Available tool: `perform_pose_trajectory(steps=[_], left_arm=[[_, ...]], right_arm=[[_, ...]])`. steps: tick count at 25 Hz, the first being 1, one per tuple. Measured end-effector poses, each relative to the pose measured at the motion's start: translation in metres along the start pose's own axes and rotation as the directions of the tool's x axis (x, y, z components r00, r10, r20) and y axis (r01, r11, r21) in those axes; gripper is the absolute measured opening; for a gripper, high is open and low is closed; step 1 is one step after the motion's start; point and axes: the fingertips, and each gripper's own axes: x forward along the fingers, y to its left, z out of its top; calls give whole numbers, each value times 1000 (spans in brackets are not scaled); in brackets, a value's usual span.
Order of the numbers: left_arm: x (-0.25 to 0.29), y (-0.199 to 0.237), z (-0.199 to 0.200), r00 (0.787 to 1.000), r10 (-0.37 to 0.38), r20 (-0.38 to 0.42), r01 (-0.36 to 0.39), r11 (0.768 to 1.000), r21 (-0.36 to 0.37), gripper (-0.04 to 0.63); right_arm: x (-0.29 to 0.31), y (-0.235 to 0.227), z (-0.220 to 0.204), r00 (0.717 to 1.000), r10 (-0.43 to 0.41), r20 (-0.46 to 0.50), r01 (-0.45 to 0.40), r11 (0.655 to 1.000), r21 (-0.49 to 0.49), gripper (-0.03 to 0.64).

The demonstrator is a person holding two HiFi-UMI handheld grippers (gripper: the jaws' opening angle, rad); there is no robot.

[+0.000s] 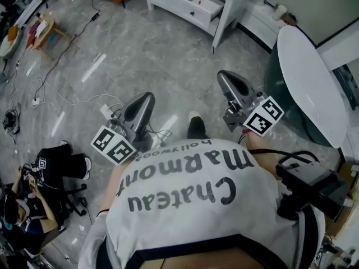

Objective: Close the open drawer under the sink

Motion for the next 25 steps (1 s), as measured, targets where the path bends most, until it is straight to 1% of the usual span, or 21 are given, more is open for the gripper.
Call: perform_pose_trajectory(steps=[2,4,9,12,14,15,17,18,20,23,25], left_arm=[[17,19,10,1000,29,4,-29,1000,9,9],[36,36,22,999,48,18,-48,999,9,9],[93,75,40,997,75,34,-75,997,-24,9],[154,111,46,995,96,30,-94,995,-43,9],[191,132,50,994,103,24,-102,994,-50,9],[203,139,50,995,102,18,-101,994,-50,9],[212,142,49,996,92,12,-91,995,-45,9],[212,141,49,996,84,16,-83,996,-44,9],[210,135,51,998,57,39,-55,997,-50,9],[208,129,58,996,14,89,-9,999,-51,9],[207,130,58,995,24,97,-20,999,-44,9]], right_arm=[[20,-21,3,999,-1,-40,0,1000,-24,12],[37,-47,9,998,-20,-63,17,999,-44,12],[78,-117,26,990,-60,-127,52,996,-68,12],[107,-191,32,978,-79,-191,74,997,-35,12],[126,-233,37,976,-51,-211,55,998,10,12],[133,-244,41,979,-29,-203,38,998,42,12],[139,-251,46,985,4,-174,13,995,95,12],[140,-250,47,986,9,-169,9,995,103,12],[140,-250,45,982,2,-191,13,997,78,12],[144,-251,36,969,-15,-247,18,1000,9,12],[145,-250,33,964,-19,-264,18,1000,-7,12]])
